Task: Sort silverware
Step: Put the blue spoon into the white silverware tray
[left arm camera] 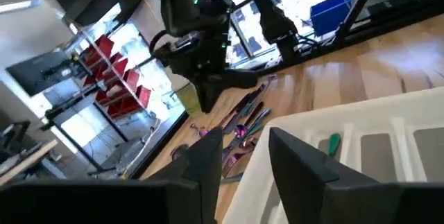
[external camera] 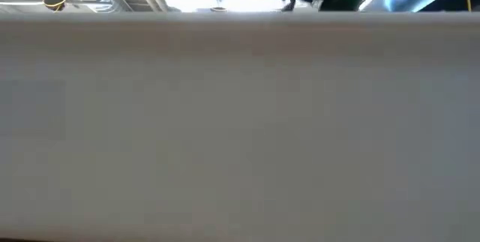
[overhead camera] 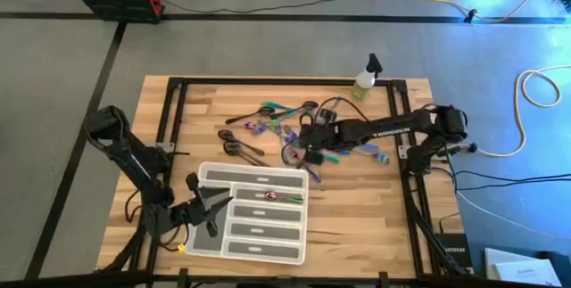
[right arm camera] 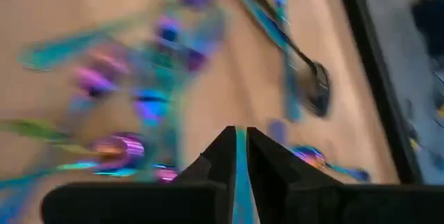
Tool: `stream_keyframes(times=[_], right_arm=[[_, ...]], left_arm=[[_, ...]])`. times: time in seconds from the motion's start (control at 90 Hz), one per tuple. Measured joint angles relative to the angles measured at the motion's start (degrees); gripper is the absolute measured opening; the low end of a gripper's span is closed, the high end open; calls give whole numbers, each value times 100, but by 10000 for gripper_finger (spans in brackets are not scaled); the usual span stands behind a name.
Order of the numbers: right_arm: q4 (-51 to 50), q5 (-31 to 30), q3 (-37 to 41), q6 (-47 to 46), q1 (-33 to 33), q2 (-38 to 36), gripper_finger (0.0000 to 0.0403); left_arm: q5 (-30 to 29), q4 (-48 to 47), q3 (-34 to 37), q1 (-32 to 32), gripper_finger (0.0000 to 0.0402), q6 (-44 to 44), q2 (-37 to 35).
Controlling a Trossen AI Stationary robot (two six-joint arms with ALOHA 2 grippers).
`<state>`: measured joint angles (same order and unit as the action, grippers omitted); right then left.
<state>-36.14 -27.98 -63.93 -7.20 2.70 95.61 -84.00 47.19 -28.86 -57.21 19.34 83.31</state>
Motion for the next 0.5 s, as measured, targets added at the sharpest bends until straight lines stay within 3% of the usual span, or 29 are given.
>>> stream_keyframes(times=[0.156,0.344,0.5], right_arm=[[-169,-53,17,703,604,0,19],[-640,-27,19,3232,1224,22,19],[-608,70,17,4577,1708,281,19]], left_arm=[[-1,-35,0,0,104,-81,0],[-3,-32,0,72,104,-51,0],[-3,-34,0,196,104,-84,0]])
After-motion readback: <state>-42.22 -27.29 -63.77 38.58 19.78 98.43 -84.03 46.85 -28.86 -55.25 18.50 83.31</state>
